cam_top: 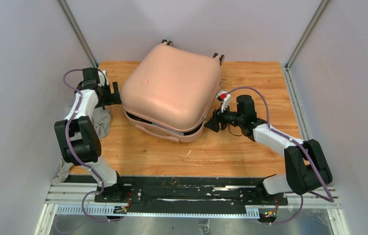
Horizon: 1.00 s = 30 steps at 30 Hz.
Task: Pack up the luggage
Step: Zip the luggage at the corner of the board.
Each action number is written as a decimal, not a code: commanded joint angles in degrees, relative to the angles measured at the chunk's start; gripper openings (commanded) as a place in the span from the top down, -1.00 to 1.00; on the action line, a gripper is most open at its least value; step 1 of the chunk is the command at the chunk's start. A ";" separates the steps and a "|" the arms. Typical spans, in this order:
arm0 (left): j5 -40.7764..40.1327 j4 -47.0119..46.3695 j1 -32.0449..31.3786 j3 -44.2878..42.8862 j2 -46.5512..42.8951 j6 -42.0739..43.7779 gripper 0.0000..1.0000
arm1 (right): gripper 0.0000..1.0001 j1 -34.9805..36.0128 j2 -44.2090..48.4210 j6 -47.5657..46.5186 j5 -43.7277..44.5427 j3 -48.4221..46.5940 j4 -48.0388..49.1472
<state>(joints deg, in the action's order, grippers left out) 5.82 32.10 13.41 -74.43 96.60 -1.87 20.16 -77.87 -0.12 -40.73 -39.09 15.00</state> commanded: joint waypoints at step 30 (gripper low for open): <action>1.59 0.56 -1.81 1.65 -2.76 1.80 -0.83 | 0.57 -0.65 -4.22 -8.82 -9.04 -6.17 -3.60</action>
<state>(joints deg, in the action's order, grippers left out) 5.72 32.29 13.34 -73.78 96.12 -0.38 19.84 -81.28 -6.70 -50.09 -43.68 13.23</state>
